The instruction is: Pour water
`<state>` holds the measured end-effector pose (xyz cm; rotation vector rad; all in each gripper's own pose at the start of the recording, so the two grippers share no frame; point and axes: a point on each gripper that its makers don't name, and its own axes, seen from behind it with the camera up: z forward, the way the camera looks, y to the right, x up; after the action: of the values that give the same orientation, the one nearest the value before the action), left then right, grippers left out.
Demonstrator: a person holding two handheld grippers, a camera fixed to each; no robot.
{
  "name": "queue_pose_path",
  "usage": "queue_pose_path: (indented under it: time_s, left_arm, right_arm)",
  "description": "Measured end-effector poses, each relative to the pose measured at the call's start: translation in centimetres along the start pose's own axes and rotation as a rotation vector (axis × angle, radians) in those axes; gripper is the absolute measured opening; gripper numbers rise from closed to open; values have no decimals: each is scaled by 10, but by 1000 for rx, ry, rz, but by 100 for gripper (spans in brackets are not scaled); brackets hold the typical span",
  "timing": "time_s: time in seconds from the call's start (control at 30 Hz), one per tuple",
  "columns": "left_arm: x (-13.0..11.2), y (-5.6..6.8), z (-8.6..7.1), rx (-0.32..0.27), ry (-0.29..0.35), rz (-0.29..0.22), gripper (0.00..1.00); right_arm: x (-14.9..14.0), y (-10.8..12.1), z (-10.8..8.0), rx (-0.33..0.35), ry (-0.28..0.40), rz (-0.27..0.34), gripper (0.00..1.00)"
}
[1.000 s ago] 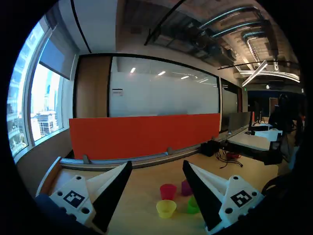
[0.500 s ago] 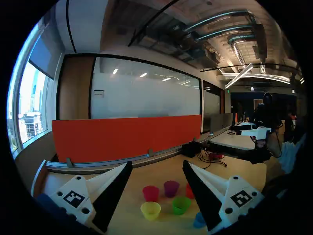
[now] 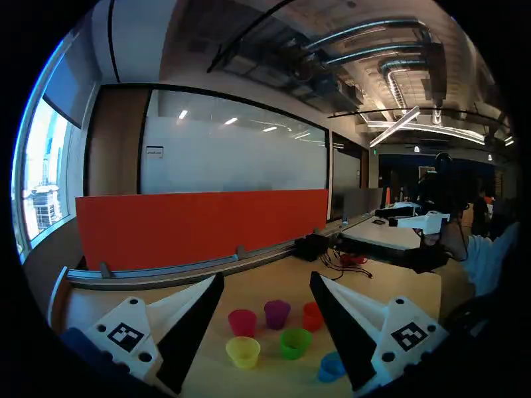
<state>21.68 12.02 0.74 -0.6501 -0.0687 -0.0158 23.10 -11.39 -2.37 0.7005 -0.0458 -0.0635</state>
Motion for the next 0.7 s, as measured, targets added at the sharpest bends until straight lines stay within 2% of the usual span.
queue_pose_path:
  time_s: [0.47, 0.7]
  left_arm:
    - [-19, -1, 2, -25, -34, 23, 96]
    - [-38, 0, 3, -39, -68, 32, 96]
  right_arm:
    - [-15, -2, 2, 20, -45, -13, 100]
    - [-29, -9, 2, 46, -86, -23, 100]
